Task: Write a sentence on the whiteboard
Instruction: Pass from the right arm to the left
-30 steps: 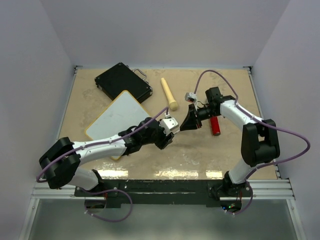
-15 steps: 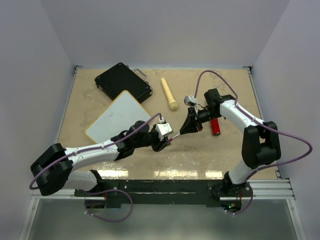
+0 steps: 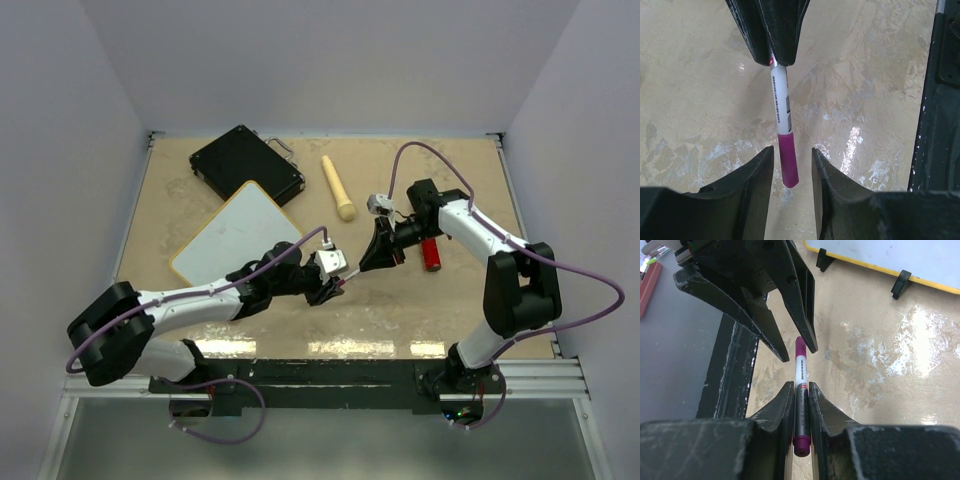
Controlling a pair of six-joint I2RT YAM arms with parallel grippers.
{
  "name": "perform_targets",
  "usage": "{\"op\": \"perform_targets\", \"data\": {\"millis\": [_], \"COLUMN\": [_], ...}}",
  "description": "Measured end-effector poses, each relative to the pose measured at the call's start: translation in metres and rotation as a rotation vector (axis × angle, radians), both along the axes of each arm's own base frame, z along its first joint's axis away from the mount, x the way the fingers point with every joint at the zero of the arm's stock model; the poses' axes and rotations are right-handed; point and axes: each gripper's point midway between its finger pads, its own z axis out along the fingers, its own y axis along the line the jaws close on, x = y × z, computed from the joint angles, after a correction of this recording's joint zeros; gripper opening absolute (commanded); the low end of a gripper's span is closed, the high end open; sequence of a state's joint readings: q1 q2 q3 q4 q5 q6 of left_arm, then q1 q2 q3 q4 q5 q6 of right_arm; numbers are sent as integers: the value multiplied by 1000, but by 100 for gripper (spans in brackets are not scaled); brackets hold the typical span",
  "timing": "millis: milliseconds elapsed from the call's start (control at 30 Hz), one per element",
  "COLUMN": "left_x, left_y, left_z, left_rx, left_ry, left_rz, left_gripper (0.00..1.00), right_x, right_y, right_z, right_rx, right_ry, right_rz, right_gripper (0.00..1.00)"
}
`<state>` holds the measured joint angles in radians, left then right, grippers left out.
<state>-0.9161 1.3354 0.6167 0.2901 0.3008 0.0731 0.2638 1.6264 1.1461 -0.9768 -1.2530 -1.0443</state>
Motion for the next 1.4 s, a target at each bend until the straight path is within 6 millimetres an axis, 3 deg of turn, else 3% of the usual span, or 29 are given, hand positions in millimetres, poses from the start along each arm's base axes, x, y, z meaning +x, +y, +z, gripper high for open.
{"op": "perform_targets", "data": {"millis": [267, 467, 633, 700, 800, 833, 900, 933, 1033, 1233, 1400], "left_x": [0, 0, 2, 3, 3, 3, 3, 4, 5, 5, 5], "left_y": [0, 0, -1, 0, 0, 0, 0, 0, -2, -4, -2], "left_z": [-5, -6, -7, -7, -8, -8, -7, -6, -3, -3, -10], "left_rx": [11, 15, 26, 28, 30, 30, 35, 39, 59, 101, 154], "left_ry": [7, 7, 3, 5, 5, 5, 4, 2, 3, 24, 54], "left_rz": [1, -1, -5, -5, -5, -5, -6, -8, -22, -38, -38], "left_gripper": [36, 24, 0, 0, 0, 0, 0, 0, 0, 0, 0], "right_x": [-2, -3, -4, -3, -3, -3, -3, -5, -7, -9, -9], "right_y": [1, 2, 2, 2, 2, 2, 2, 3, 5, 7, 7], "right_z": [0, 0, -1, -1, -1, -1, -1, -1, -2, -4, -9], "right_rx": [1, 1, -1, 1, 1, 1, -1, -2, -9, -30, -63], "right_ry": [-5, -6, -12, -19, -21, -22, -19, -14, -12, -21, -24], "right_rz": [10, 16, 21, 23, 23, 23, 23, 25, 35, 50, 51], "right_gripper": [0, 0, 0, 2, 14, 28, 39, 53, 66, 63, 51]}}
